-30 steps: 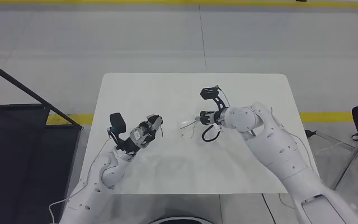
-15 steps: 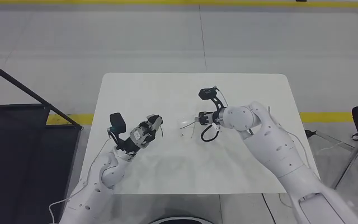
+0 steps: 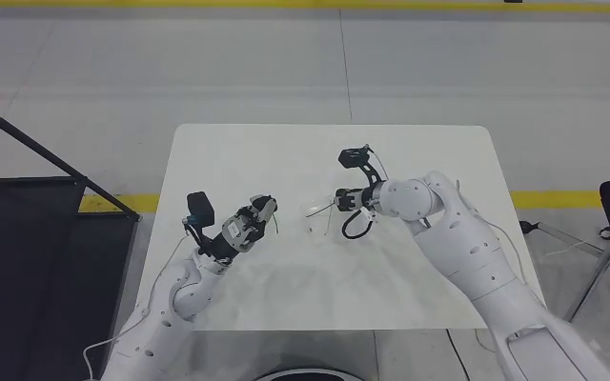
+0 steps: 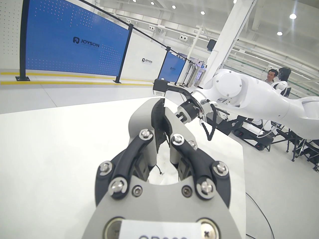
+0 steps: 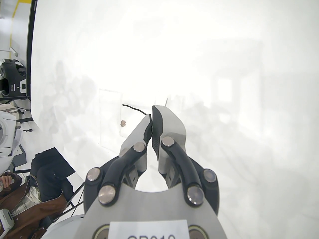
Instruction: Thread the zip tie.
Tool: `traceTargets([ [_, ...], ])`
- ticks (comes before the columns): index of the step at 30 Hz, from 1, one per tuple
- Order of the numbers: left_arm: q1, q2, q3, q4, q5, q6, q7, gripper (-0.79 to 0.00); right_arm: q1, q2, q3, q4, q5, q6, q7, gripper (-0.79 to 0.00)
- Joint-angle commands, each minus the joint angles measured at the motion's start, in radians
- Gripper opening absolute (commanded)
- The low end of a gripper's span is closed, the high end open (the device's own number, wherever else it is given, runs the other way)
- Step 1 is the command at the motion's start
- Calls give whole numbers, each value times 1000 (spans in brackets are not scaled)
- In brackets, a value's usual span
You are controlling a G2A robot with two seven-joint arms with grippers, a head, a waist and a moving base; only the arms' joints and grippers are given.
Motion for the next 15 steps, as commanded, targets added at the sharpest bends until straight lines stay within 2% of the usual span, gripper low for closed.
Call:
traceTargets([
  [1,0,0,0,0,0,0,0,-785,-9,3,14,-11,1,-3,-12,-785],
  [9,11,-2,1,-13,2,40,-18,-785,-115,39,127,-139,6,-11,-69,-785],
  [15,12,-6,13,7,126,109,38,-785,-275,82,250,-325,-17,-32,-101,-785],
])
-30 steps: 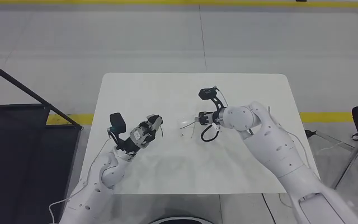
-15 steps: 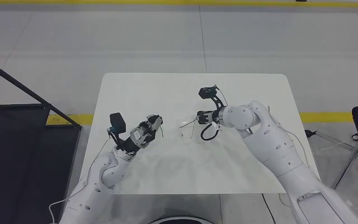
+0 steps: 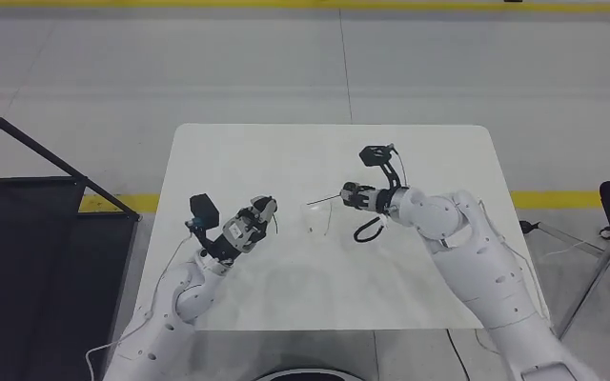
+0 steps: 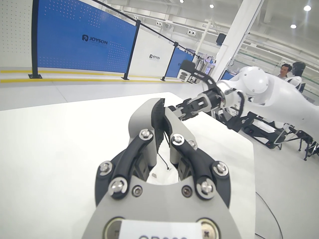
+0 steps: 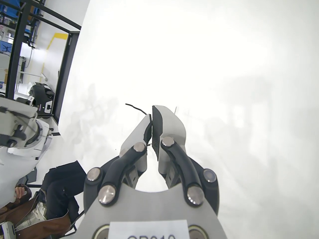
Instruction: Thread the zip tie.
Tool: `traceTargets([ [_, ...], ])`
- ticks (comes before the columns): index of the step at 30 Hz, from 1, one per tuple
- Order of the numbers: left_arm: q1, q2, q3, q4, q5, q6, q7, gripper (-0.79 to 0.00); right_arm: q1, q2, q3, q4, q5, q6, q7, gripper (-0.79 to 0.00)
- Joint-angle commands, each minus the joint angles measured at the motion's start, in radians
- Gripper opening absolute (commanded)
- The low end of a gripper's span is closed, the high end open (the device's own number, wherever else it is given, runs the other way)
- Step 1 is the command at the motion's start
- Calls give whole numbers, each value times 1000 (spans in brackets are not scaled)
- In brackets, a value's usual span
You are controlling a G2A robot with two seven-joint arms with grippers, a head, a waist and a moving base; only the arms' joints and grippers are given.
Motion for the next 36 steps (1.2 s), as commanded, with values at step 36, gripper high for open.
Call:
traceTargets([
  [36,-52,-31,117,78,219,149,215,-785,-548,80,313,-499,62,-238,-138,-785],
])
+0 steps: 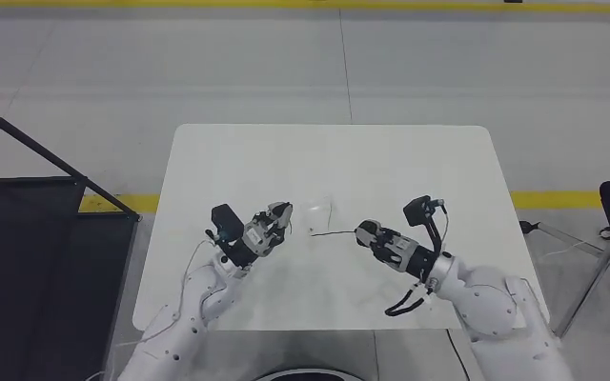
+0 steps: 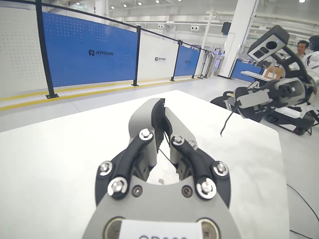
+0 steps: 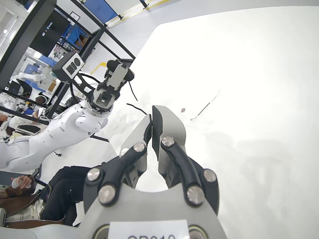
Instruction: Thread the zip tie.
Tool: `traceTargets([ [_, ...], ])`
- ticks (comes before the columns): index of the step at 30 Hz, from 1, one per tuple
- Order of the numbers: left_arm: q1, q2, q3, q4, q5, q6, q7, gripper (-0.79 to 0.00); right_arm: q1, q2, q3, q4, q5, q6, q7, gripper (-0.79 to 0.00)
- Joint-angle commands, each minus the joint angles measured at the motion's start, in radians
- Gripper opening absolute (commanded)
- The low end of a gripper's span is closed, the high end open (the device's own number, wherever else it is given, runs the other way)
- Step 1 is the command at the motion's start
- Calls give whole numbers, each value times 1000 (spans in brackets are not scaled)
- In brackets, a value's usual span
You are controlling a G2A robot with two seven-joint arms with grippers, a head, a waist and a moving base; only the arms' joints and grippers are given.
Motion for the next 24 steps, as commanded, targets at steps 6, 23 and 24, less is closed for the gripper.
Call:
traceTargets([
  [6,-11,-13,41,52,86,92,107,-785,18,-5,-24,6,98,36,-14,-785],
  [23,-35,-38,93,116,140,231,258,-785,56,-17,-63,27,167,121,-65,-785],
  [24,-35,-38,93,116,140,231,258,-785,56,-17,-63,27,167,121,-65,-785],
])
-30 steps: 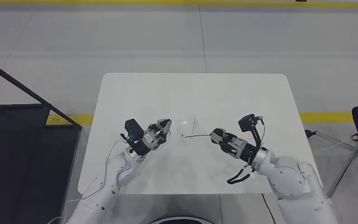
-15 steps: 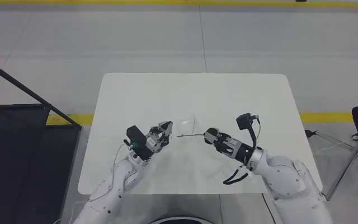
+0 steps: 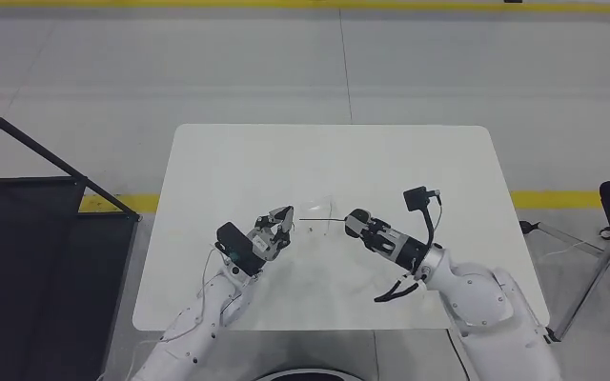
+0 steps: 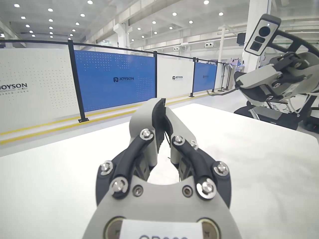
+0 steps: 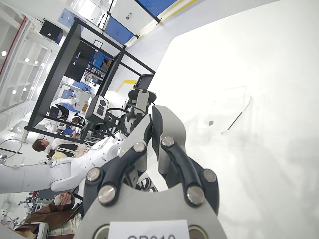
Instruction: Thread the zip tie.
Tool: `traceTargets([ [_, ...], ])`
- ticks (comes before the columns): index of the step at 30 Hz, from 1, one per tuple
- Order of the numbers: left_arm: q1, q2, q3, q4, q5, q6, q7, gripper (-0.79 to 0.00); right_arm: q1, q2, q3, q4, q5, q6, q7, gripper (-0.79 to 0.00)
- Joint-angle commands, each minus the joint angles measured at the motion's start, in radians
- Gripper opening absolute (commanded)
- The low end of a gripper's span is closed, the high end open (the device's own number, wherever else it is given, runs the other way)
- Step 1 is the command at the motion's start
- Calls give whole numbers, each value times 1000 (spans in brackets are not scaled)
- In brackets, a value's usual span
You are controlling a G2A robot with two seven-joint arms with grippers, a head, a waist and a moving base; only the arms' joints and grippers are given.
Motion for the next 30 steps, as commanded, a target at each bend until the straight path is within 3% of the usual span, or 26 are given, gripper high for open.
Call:
traceTargets([
  [1,0,0,0,0,0,0,0,-785,0,0,0,0,0,0,0,-785],
  [30,8,-5,-4,-19,17,-20,-27,-785,48,-9,-46,31,22,83,9,-785],
])
